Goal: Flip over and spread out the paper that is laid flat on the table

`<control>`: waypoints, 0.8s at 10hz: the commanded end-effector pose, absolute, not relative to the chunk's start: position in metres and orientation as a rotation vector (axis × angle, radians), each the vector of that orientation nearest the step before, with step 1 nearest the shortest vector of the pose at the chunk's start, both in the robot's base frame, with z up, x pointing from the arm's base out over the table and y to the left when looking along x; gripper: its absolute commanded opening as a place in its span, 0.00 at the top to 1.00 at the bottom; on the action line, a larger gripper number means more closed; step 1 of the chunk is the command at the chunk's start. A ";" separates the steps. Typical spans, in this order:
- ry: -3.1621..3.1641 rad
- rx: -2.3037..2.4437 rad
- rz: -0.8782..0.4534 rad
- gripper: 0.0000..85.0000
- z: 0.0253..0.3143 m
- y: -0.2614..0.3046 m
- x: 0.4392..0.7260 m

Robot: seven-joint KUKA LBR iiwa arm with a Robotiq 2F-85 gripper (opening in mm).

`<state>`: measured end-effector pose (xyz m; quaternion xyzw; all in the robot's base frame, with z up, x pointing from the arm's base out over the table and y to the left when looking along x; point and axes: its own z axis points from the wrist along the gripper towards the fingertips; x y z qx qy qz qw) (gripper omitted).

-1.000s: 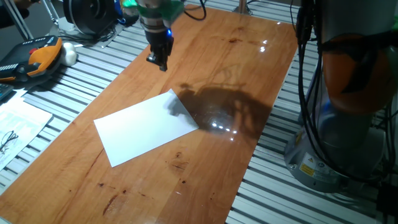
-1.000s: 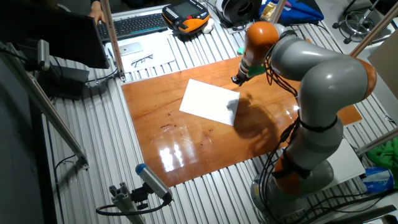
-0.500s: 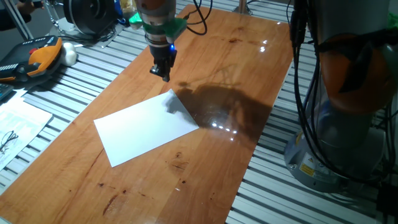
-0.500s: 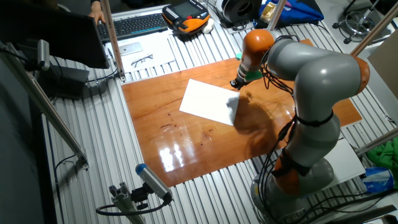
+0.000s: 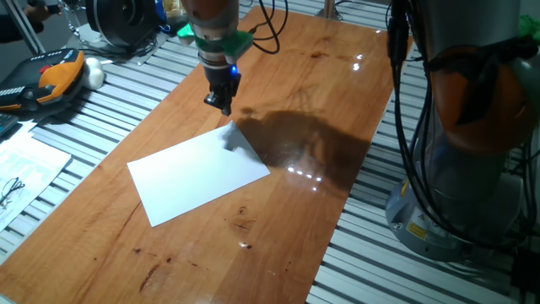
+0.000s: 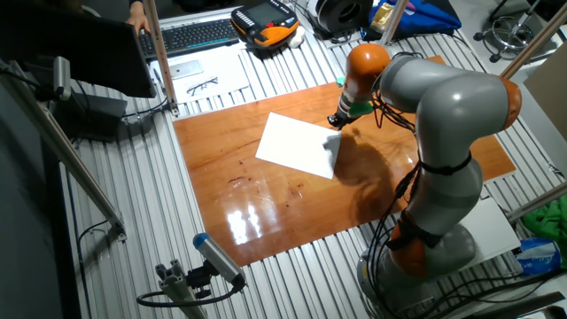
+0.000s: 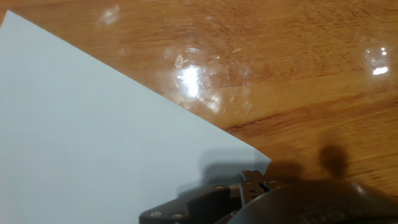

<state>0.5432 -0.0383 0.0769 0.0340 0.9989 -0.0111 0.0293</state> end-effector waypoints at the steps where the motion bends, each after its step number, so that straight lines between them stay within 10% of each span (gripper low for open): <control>1: 3.077 0.104 -0.034 1.00 0.072 -0.041 0.543; 8: 3.094 0.145 0.037 1.00 0.050 -0.063 0.546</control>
